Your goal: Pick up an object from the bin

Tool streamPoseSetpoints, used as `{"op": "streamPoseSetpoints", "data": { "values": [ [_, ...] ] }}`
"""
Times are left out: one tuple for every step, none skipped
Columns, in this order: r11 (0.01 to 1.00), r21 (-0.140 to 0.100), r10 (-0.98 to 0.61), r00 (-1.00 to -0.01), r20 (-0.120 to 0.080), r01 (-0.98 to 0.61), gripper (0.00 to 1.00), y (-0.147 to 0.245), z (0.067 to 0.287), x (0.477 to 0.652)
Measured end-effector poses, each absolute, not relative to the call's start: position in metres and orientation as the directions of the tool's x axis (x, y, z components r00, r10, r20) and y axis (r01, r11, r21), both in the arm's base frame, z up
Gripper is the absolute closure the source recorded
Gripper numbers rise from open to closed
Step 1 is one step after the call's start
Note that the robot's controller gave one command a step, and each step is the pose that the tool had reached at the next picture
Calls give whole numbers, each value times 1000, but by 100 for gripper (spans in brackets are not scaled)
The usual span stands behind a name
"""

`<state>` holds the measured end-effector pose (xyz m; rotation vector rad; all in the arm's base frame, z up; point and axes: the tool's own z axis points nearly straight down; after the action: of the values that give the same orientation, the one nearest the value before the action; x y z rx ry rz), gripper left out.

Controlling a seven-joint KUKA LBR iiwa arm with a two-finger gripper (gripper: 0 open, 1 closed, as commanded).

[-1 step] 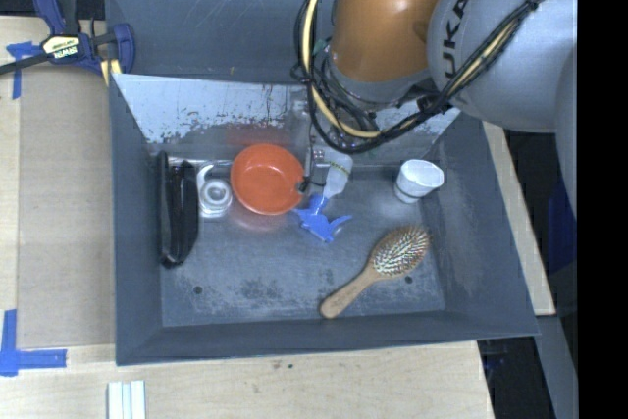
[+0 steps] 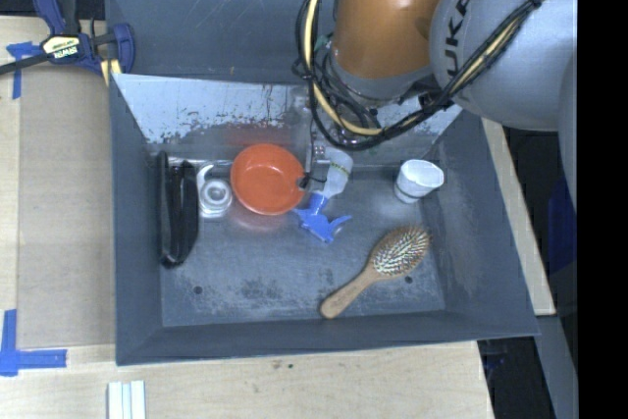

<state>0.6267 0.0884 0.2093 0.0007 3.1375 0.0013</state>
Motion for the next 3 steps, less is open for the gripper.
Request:
{"op": "streamPoseSetpoints", "data": {
  "values": [
    [896,-3,-443,-896,-7,-443,0,49,108,618],
    [878,1,-479,-878,-3,-479,0,51,71,622],
    [520,-5,-854,-520,-7,-854,0,34,72,626]
  ]
}}
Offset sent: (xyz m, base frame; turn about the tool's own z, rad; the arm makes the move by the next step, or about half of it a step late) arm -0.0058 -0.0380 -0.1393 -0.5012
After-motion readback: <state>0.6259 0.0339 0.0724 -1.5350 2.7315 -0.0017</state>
